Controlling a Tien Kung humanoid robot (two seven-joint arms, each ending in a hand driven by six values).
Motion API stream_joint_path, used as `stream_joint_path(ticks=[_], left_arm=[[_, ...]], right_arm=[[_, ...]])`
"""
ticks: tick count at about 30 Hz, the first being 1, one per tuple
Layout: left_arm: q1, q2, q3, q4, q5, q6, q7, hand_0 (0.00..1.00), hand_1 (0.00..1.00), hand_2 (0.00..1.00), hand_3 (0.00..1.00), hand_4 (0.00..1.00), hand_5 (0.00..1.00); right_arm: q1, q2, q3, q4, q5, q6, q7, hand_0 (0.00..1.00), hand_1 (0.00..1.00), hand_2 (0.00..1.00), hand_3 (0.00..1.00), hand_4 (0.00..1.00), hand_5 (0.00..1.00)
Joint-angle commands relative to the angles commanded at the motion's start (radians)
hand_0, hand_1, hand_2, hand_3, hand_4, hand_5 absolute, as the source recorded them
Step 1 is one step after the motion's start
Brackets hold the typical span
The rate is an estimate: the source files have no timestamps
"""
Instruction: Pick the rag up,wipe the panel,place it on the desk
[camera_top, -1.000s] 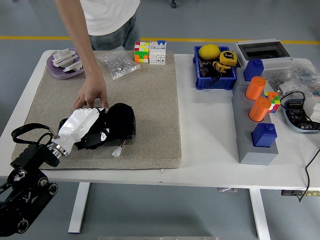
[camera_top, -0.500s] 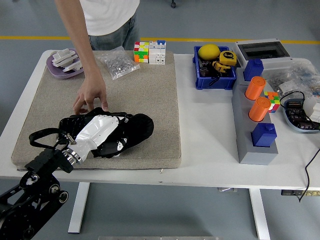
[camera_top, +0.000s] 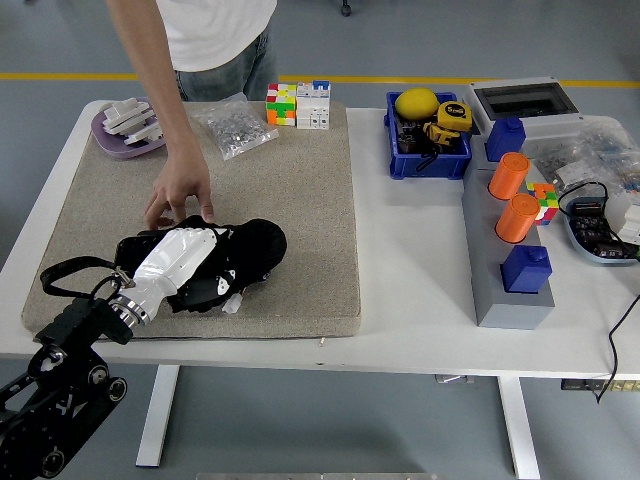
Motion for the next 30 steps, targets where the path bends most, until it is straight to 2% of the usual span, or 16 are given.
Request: stream_joint_path(ticks=[7, 20, 30], left_arm=[[0.021, 0.001, -0.091, 0.012, 0.016, 0.006, -0.001, 0.285, 0.215, 0.551, 0.433, 0.067, 0.002], [0.075, 0.024, -0.263, 0.038, 0.047, 0.004, 0.001, 0.285, 0.217, 0.550, 0.434, 0.071, 0.002], [0.109, 0.031, -0.354, 0.059, 0.049, 0.011, -0.013, 0.282, 0.218, 0.551, 0.437, 0.081, 0.002]], right_arm=[[0.000, 0.001, 0.009, 0.000, -0.010, 0.001, 0.001, 0.529, 0.605, 0.654, 0.583, 0.998, 0.480], [0.001, 0.005, 0.002, 0.000, -0.001, 0.001, 0.000, 0.532, 0.605, 0.653, 0.583, 0.998, 0.479], [-0.002, 0.007, -0.011, 0.000, 0.011, 0.001, -0.001, 0.531, 0.605, 0.654, 0.583, 0.998, 0.478]])
